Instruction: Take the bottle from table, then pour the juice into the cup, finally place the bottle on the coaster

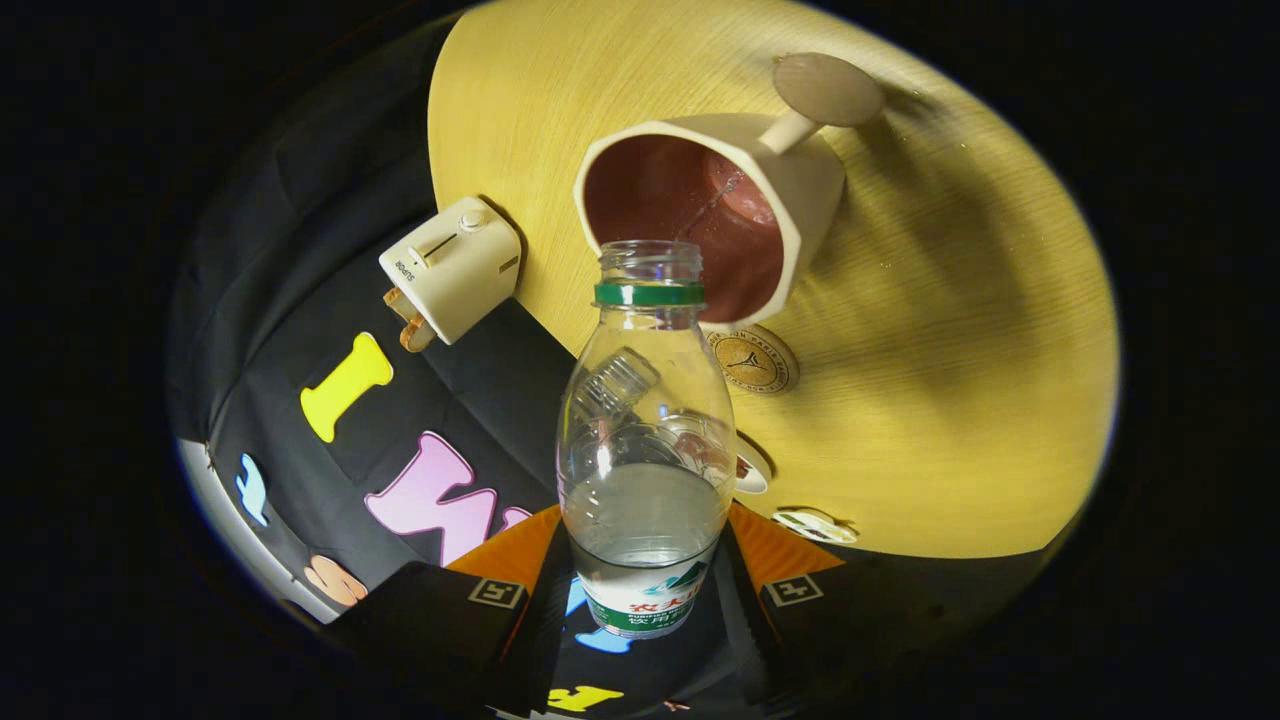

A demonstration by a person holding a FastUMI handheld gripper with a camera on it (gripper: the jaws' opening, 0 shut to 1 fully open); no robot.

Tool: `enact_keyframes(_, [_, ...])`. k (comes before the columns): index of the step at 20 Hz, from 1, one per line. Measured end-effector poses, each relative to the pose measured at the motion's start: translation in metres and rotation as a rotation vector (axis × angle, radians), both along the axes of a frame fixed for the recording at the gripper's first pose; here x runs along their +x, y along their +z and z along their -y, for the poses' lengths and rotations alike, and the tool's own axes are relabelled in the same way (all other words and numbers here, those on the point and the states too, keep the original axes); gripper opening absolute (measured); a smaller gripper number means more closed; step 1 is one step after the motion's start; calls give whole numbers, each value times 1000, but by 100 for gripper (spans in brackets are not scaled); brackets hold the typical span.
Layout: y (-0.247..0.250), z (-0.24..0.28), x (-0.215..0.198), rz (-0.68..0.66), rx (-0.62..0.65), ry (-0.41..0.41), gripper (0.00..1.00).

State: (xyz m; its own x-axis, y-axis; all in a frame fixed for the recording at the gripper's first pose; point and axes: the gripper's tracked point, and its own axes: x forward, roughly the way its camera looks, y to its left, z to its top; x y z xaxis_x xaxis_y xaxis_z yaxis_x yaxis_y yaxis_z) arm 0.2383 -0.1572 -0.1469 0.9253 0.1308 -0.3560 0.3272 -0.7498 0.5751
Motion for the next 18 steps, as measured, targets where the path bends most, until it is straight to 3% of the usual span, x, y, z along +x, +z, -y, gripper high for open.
enact_keyframes(18, [13,3,1,11,92,-43,72])
